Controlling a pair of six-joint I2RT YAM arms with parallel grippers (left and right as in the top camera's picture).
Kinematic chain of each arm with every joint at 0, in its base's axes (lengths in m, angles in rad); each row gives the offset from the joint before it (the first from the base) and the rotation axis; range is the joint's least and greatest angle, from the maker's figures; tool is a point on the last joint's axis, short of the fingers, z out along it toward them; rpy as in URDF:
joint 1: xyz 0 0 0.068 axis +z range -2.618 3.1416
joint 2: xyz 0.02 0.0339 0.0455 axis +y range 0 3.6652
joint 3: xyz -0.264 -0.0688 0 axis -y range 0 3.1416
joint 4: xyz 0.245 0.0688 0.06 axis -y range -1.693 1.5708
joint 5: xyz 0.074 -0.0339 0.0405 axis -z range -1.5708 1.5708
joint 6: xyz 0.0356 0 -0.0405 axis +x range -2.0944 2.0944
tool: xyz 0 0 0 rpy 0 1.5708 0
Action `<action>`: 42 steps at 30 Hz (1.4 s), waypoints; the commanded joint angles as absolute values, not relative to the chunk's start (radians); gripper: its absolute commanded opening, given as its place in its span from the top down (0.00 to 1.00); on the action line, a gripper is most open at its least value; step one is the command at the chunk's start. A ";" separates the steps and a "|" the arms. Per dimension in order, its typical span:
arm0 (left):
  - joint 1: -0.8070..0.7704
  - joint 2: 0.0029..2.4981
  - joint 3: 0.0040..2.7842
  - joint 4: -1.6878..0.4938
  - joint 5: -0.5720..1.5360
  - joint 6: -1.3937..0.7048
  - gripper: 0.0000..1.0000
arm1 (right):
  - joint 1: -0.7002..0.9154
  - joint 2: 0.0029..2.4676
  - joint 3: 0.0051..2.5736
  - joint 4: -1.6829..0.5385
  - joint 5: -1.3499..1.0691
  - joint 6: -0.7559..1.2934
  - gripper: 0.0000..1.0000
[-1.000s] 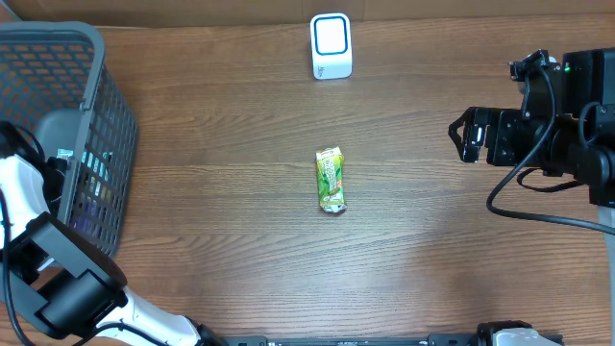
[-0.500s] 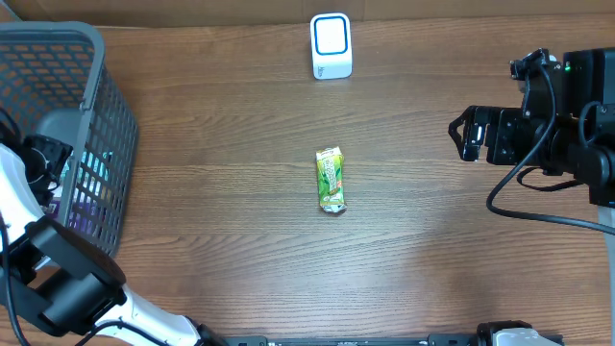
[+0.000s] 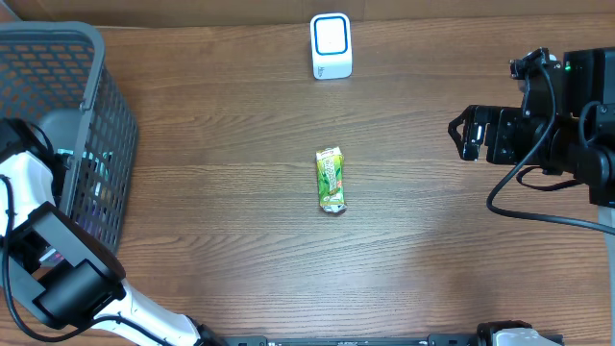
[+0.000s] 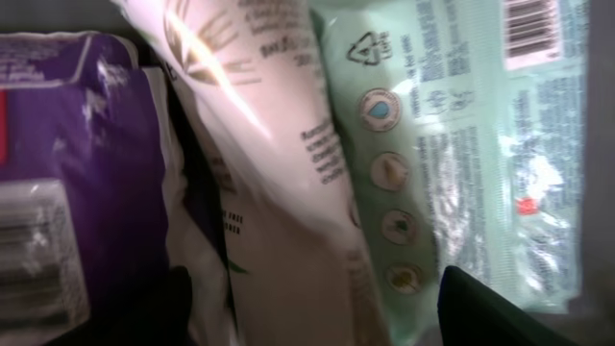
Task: Scan the item barcode
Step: 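Reach the left gripper into the basket and grasp the white tube, then place the white tube beside the green snack pack with the left gripper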
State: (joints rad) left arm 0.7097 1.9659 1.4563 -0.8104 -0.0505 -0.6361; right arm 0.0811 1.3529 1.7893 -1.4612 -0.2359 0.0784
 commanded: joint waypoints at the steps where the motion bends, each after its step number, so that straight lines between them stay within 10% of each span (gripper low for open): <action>1: 0.719 1.975 1.373 -0.820 -0.118 -0.686 0.29 | 0.087 1.347 1.795 -1.457 -0.249 0.078 0.00; 8: 0.720 1.974 1.342 -0.815 -0.122 -0.684 0.95 | 0.087 1.347 1.795 -1.457 -0.249 0.078 0.00; 31: 0.677 1.834 2.527 -1.541 0.008 -0.401 0.96 | 0.087 1.347 1.795 -1.449 -0.249 0.078 0.00; 42: 0.159 1.773 2.427 -1.689 0.150 -0.140 0.96 | 0.087 1.348 1.795 -1.438 -0.249 0.078 0.00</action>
